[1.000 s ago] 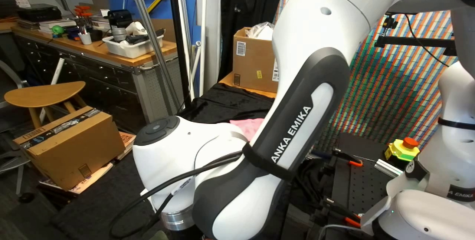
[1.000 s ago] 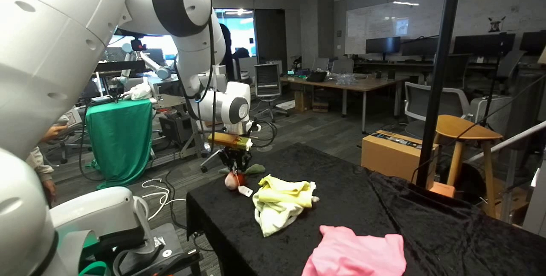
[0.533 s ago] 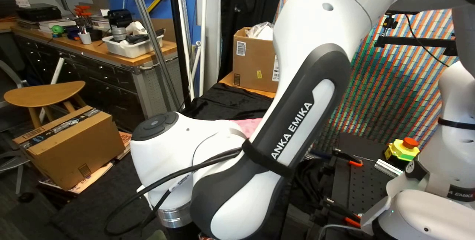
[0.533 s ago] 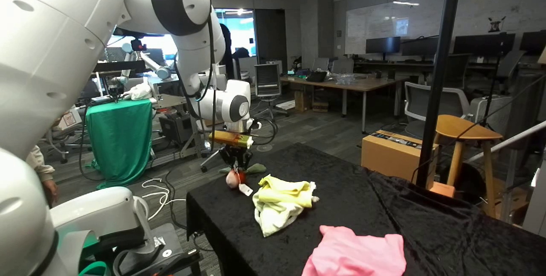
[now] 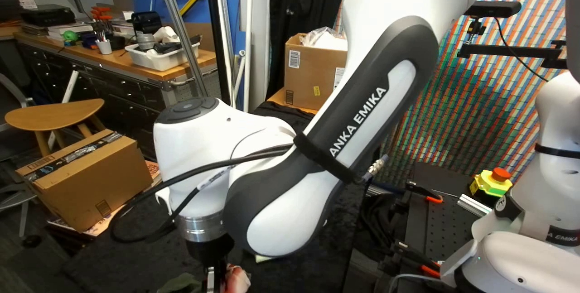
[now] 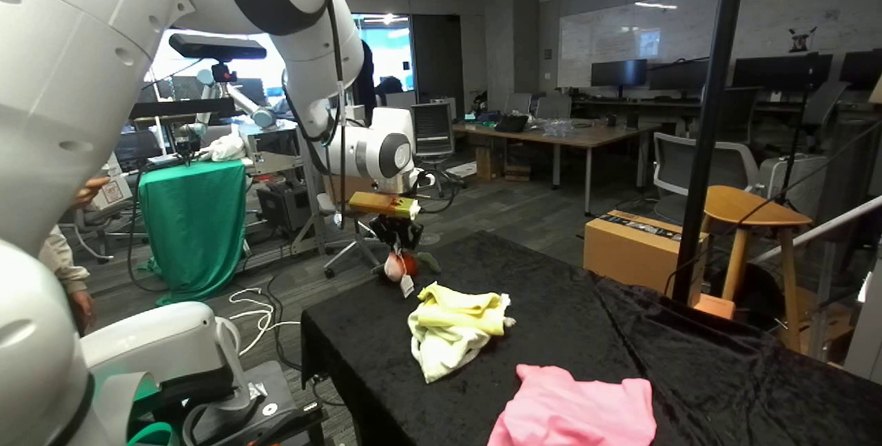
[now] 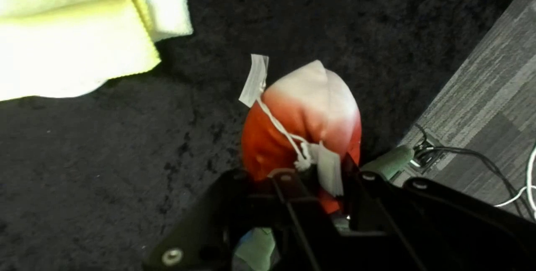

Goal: Put the things in one heap

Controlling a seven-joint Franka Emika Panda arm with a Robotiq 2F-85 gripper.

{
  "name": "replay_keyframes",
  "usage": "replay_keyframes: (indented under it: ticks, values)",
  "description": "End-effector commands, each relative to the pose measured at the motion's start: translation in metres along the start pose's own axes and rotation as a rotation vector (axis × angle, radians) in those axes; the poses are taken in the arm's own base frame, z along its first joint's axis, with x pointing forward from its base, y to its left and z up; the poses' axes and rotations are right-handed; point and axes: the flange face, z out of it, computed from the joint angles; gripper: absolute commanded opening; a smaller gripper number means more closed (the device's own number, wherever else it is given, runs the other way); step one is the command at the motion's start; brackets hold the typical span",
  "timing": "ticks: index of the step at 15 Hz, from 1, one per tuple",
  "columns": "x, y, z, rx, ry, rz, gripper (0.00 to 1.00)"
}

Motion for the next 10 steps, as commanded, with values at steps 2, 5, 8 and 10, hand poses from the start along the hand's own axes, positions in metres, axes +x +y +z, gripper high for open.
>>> replay_keyframes:
  ticks: [2,5,8,10]
  values:
    - [0.001,0.043,-0.029,-0.052,0.091,0.13,0.08]
    - [-0.002,0.079,-0.036,-0.073,0.134,0.244,0.08]
    - [-0.01,0.111,-0.036,-0.096,0.16,0.351,0.08]
    - [-0.017,0.131,-0.033,-0.114,0.171,0.425,0.08]
